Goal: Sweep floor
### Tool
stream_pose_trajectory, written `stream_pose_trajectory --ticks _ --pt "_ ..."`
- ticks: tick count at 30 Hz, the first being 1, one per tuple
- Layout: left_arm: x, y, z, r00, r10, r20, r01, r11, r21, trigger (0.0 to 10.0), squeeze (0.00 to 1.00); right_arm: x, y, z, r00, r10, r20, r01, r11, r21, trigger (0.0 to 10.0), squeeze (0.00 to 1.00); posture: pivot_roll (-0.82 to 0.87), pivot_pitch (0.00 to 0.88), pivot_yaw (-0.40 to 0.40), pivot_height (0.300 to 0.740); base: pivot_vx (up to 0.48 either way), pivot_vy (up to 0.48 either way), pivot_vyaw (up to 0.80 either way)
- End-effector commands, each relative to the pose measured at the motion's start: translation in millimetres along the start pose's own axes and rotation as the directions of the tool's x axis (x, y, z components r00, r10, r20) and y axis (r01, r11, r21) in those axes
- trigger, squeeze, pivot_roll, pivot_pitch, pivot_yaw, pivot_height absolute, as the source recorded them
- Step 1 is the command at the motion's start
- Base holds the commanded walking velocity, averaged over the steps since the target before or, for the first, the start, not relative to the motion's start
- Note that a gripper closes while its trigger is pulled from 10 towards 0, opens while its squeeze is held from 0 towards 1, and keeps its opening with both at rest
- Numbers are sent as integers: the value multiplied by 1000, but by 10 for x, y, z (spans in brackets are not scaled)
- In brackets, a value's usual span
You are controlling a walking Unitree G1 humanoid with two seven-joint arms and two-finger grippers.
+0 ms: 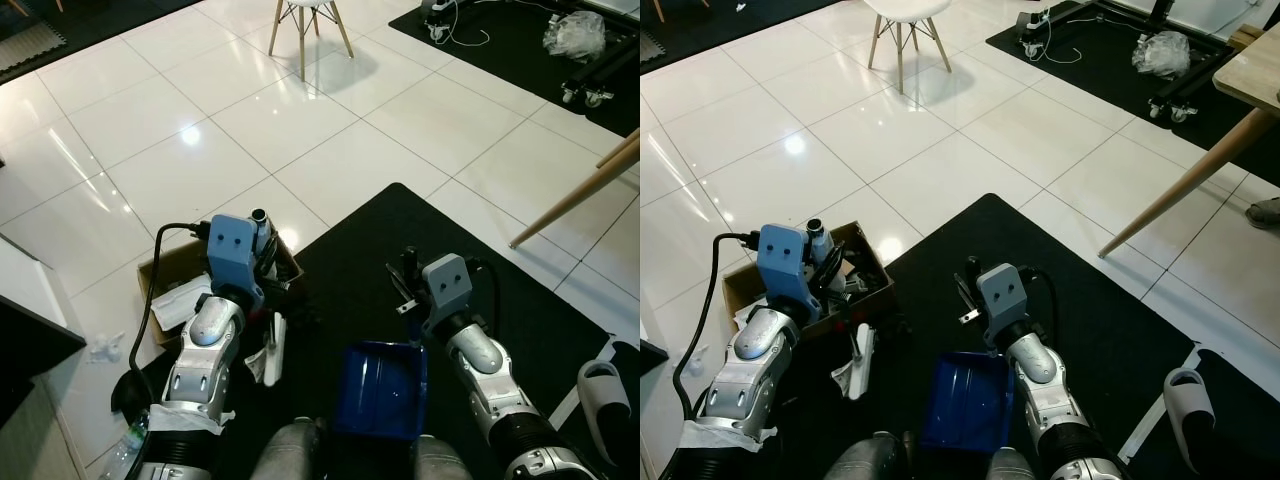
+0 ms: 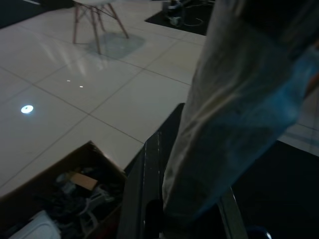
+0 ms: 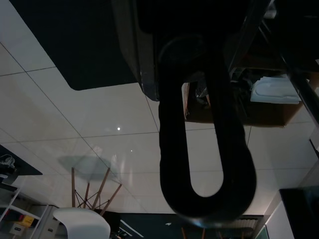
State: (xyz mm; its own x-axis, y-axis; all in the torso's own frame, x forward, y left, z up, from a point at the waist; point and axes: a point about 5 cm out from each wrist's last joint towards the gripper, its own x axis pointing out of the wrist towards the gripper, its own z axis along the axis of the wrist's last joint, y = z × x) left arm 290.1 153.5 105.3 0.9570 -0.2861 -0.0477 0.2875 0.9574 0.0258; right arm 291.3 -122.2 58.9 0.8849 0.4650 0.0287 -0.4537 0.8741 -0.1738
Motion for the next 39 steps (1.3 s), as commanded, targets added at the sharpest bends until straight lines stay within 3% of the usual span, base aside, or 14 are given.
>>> stream_pose_trajectory --ticks 1,3,7,11,17,19,25,31,35,38,39 --pt "14 -45 -20 1000 -1 11 1 1000 4 10000 0 8 43 -2 1000 1 13 -2 1000 28 10000 0 -20 117 57 740 0 0 0" --pt "22 -55 -30 1000 2 12 -2 1000 6 10000 0 8 43 -3 1000 1 13 -2 1000 28 10000 0 -20 117 57 740 0 0 0" --pt "66 -5 -16 990 127 63 -130 990 60 10000 0 9 43 1 1000 0 17 -1 1000 27 10000 0 -29 116 59 740 0 0 0" --pt "66 14 39 988 128 90 -138 984 115 10000 0 5 40 0 1000 -1 17 1 1000 26 10000 0 -30 116 58 740 0 0 0" --pt "-7 153 342 976 117 183 -148 975 166 10000 0 -13 27 -12 1000 -1 12 0 1000 24 10000 0 -20 114 54 740 0 0 0" --pt "-6 161 345 975 118 187 -150 974 170 10000 0 -12 27 -13 1000 0 12 0 1000 25 10000 0 -18 113 52 740 0 0 0" --pt "69 97 79 982 127 139 -156 963 220 10000 0 24 57 -5 1000 12 12 -13 1000 25 10000 0 -25 106 48 740 0 0 0" --pt "120 60 -83 982 160 97 -177 962 206 10000 0 14 33 -2 1000 9 14 -9 1000 22 10000 0 -35 102 46 740 0 0 0" --pt "160 55 -272 979 202 25 -203 973 106 10000 0 11 31 -7 1000 9 11 -9 1000 20 10000 0 -37 103 47 740 0 0 0" --pt "169 50 -318 978 206 11 -207 974 90 10000 0 12 31 -7 1000 10 12 -10 1000 20 10000 0 -37 103 47 740 0 0 0" --pt "181 17 -410 979 202 -36 -202 979 -1 10000 0 20 37 -2 1000 10 13 -10 1000 21 10000 0 -42 105 45 740 0 0 0"
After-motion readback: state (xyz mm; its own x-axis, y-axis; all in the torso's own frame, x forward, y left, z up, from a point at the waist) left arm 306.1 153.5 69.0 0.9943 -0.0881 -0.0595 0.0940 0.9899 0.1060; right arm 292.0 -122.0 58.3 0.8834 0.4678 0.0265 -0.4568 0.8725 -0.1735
